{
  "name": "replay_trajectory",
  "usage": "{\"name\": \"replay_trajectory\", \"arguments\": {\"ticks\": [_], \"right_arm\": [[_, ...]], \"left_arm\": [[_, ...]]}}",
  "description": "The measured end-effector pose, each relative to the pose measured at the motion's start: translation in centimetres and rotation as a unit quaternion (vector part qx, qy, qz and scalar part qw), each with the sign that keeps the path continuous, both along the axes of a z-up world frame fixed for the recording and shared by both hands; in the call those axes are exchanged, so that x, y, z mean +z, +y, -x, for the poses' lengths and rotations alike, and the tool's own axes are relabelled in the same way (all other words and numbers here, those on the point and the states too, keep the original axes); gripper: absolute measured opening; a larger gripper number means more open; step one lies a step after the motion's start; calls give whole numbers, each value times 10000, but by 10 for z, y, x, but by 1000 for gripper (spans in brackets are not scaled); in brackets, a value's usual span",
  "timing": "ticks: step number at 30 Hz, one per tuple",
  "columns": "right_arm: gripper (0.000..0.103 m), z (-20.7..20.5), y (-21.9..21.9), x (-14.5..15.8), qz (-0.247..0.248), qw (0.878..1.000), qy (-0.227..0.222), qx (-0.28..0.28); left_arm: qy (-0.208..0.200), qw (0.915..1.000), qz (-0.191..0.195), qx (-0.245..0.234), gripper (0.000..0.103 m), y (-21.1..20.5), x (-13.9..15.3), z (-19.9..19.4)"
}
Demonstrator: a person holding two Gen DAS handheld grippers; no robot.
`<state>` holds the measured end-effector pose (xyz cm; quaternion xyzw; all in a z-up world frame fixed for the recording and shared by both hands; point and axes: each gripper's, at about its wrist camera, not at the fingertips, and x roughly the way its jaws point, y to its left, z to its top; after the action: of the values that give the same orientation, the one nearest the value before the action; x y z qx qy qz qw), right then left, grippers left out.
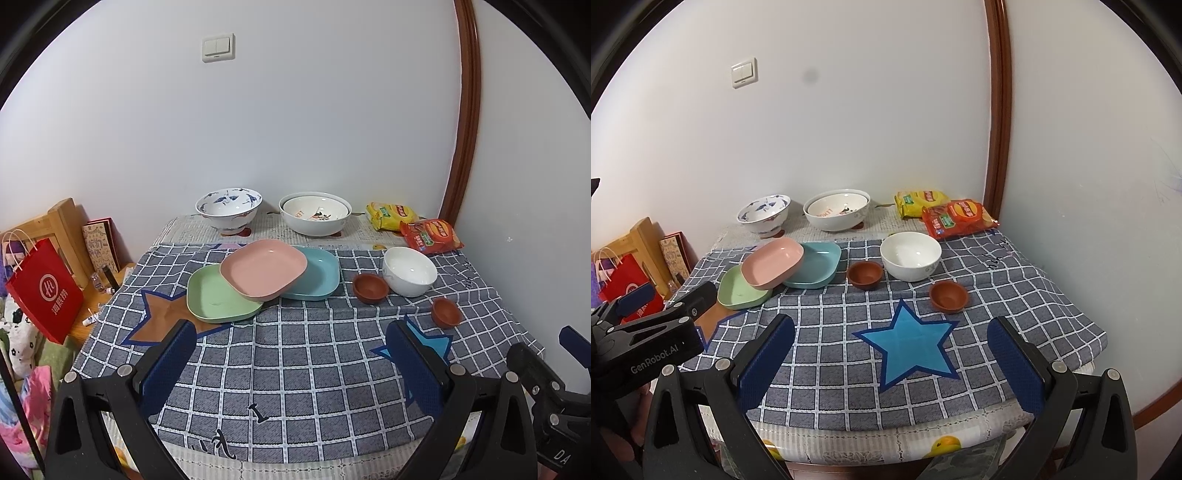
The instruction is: Organize plates and bowls
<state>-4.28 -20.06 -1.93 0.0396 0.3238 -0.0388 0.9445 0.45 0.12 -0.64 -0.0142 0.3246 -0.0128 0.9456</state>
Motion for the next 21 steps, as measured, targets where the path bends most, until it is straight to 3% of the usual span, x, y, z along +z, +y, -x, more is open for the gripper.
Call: {"name": "replay_trajectory", "arguments": {"ticks": [3,13,21], "right_arm": [[103,-8,1,-8,22,9999,101,12],[94,-52,0,-47,22,9984,566,23],[89,-93,11,-72,-281,9960,799,302]], "left_arm": [[77,9998,-159,7,103,2,-10,-12],[531,9985,-74,81,99,14,-50,-59],[1018,9943,53,314,93,47,-77,-98]]}}
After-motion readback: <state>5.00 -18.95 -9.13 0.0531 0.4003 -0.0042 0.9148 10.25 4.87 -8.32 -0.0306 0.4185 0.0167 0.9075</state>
